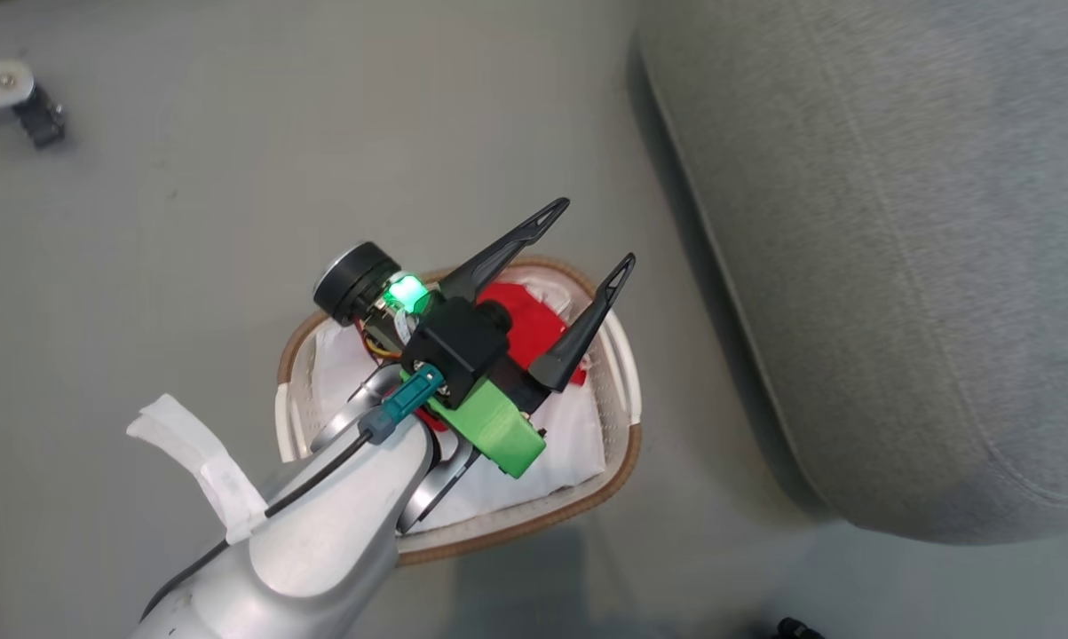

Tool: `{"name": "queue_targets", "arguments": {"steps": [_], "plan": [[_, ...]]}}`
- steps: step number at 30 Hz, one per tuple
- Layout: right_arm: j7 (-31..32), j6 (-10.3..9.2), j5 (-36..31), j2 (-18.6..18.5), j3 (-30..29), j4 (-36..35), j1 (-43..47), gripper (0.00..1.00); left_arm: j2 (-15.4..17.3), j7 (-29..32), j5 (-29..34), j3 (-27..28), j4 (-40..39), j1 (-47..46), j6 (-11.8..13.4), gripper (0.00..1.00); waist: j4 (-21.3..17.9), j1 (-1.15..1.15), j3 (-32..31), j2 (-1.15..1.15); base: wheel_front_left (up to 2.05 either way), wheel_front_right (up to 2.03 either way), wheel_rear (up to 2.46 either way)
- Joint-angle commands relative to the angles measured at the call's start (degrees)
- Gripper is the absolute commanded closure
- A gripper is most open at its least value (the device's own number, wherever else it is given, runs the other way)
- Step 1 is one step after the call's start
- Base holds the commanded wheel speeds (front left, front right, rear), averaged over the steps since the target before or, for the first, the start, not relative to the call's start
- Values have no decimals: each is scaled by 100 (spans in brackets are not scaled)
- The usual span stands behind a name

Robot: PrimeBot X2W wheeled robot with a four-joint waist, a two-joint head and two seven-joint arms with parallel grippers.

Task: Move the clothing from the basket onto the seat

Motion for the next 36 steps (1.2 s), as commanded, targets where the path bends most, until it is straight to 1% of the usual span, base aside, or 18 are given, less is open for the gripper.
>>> {"name": "queue_targets", "arguments": {"steps": [1, 5, 7, 11, 17, 21, 23, 24, 26, 29, 30, 31, 32, 36], "plan": [[58, -8, -35, -130, -84, 151, -263, 100, -15, 3, 109, 33, -72, -149, -16, 0, 762, 0, 864, 0, 0, 0, 0], [196, -8, -251, -276, -357, 647, -790, 100, -24, 3, 222, 147, -215, -235, -16, 0, 912, 0, 1263, 0, 0, 0, 0], [176, -8, -421, -235, -522, 855, -966, 100, -47, 3, 291, 218, -260, -255, -16, 0, 952, 0, 1431, 0, 0, 0, 0], [90, -8, -711, -17, -755, 1250, -1039, 100, -70, 3, 398, 262, -298, -289, -16, 0, 996, 0, 1675, 0, 0, 0, 0], [-28, -8, -1166, 423, -945, 1793, -656, 100, 31, 3, 398, 293, -381, -324, -16, 0, 925, 0, 1897, 0, 0, 0, 0], [-60, -8, -1318, 685, -1094, 1966, -365, 100, 115, 3, 416, 329, -347, -285, -16, 0, 822, 0, 1929, 0, 0, 0, 0], [-65, -8, -1308, 833, -1136, 1861, -209, 100, 131, 3, 386, 335, -324, -248, -16, 0, 758, 0, 1921, 0, 0, 0, 0], [-66, -8, -1303, 887, -1170, 1809, -125, 94, 127, 3, 359, 343, -323, -237, -16, 0, 733, 0, 1916, 0, 0, 0, 0], [-66, -8, -1296, 1010, -1244, 1679, 80, 87, 129, 3, 323, 373, -318, -216, -16, 0, 678, 0, 1890, 0, 0, 0, 0], [-61, -8, -1272, 1200, -1372, 1437, 368, 68, 166, 3, 307, 386, -291, -174, -16, 0, 598, 0, 1811, 0, 0, 0, 0], [-62, -8, -1250, 1247, -1402, 1370, 448, 56, 178, 3, 298, 388, -281, -165, -16, 0, 578, 0, 1785, 0, 0, 0, 0], [-62, -8, -1244, 1299, -1420, 1301, 562, 24, 187, 3, 284, 399, -267, -154, -16, 0, 550, 0, 1742, 0, 0, 0, 0], [-62, -8, -1207, 1344, -1428, 1242, 676, 0, 190, 3, 281, 393, -264, -144, -16, 0, 531, 0, 1699, 0, 0, 0, 0], [-63, -8, -1083, 1489, -1366, 1034, 1045, 0, 205, 3, 226, 420, -231, -94, -16, 0, 455, 0, 1497, 0, 0, 0, 0]]}}
